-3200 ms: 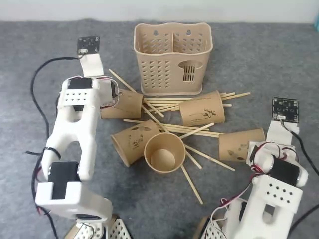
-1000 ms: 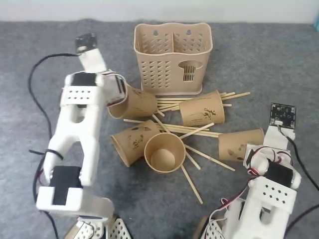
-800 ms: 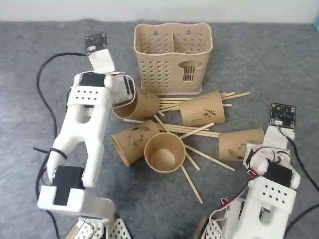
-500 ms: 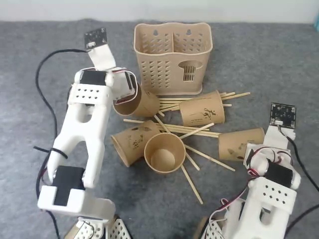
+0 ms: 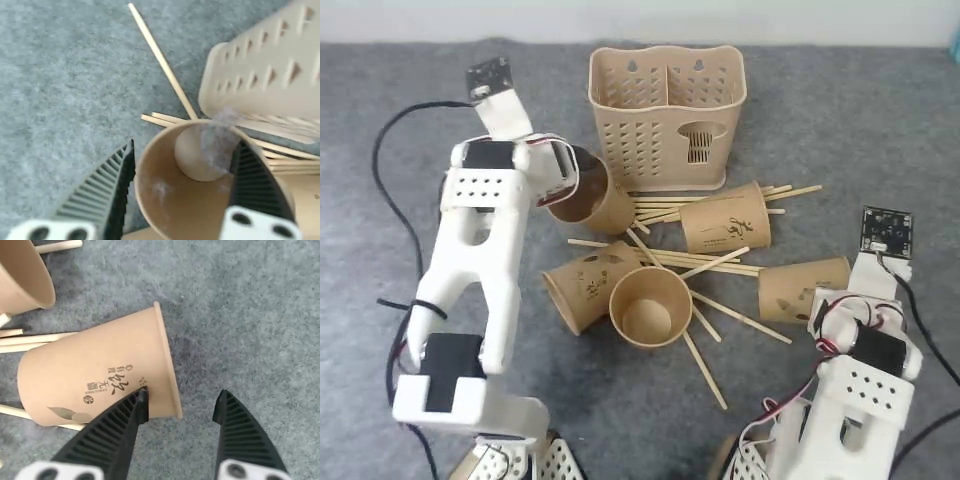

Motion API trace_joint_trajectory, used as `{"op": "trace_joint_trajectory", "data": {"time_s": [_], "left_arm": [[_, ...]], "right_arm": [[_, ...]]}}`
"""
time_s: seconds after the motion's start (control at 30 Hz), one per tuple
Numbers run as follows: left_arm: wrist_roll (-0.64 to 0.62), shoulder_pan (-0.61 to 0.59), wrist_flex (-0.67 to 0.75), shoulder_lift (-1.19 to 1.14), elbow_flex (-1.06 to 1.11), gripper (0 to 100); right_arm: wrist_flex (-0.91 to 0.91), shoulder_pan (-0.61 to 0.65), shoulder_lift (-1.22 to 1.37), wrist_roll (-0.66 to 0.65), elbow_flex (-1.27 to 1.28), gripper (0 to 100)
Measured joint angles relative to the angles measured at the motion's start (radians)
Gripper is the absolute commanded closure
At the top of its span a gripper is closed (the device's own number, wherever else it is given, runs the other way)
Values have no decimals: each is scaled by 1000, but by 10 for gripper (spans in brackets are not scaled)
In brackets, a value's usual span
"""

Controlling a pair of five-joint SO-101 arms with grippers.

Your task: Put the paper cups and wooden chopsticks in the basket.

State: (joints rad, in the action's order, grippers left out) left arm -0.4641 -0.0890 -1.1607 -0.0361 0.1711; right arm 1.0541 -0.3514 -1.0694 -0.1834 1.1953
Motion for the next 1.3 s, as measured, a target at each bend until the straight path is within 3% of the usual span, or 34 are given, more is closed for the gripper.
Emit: {"op": "trace_joint_trajectory", "data": {"time_s": [0.33,0.7,1.0,1.3], "left_arm": [[0,-51,0,0,-23,705],[11,-51,127,0,132,707],[17,34,137,0,161,935],[80,61,135,9,163,989]], "right_arm": [[0,0,0,0,0,772],[0,0,0,0,0,772],[0,0,0,0,0,772],[0,0,0,0,0,772]]}}
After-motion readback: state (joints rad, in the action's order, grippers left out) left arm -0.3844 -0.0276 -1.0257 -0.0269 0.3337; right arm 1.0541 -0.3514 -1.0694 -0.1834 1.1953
